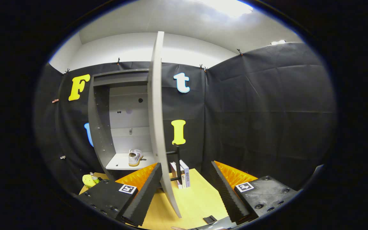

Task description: Open the shoe cabinet door, grab the shoes and put them into the shoe cabinet, then close the shoe cabinet door.

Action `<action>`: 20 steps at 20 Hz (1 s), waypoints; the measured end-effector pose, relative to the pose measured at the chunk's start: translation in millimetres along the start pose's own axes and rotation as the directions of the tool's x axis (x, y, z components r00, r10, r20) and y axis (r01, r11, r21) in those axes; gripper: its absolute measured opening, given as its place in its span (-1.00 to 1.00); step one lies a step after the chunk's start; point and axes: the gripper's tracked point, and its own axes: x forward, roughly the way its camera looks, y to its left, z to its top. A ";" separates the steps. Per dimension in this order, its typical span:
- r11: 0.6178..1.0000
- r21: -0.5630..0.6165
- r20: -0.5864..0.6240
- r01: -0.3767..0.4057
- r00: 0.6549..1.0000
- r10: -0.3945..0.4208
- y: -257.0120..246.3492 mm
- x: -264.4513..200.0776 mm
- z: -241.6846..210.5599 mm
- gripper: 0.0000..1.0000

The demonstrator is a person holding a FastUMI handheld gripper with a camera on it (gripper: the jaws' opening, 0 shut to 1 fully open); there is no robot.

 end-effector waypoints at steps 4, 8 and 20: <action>0.997 0.026 -0.033 -0.069 0.997 0.070 -13.9 30.2 -11.4 0.96; 0.984 0.050 -0.071 -0.171 0.982 0.174 -4.5 57.2 -24.7 0.96; 0.963 0.079 -0.096 -0.257 0.960 0.264 56.9 61.0 -40.5 0.86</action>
